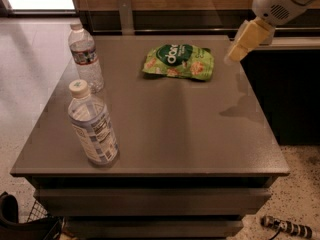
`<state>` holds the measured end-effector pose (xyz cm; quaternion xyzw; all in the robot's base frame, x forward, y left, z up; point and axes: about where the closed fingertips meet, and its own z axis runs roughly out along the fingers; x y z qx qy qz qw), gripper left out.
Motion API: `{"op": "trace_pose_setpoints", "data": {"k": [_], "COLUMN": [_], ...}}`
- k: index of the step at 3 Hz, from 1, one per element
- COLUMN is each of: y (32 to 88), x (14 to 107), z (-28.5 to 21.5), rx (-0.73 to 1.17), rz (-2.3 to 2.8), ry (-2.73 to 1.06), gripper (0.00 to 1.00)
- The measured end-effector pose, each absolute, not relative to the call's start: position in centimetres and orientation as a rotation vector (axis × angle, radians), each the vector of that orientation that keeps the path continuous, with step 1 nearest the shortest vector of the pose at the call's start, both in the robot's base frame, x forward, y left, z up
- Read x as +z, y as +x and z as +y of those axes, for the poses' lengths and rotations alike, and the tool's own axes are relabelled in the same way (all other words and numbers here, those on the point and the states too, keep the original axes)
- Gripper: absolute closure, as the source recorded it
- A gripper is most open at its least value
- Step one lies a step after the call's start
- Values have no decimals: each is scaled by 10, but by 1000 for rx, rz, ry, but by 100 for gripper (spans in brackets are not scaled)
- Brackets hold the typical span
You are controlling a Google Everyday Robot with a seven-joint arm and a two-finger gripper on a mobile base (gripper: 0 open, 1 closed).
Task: Move green rice chip bag near blue plastic bottle
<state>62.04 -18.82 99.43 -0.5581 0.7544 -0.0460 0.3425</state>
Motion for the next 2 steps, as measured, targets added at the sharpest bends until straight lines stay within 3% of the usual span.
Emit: {"op": "trace_pose_setpoints", "data": {"k": [2], "y": [716], "x": [948], "z": [-132], "rx": [194], "rz": [1910], "ry": [-1370], "gripper": [0]}}
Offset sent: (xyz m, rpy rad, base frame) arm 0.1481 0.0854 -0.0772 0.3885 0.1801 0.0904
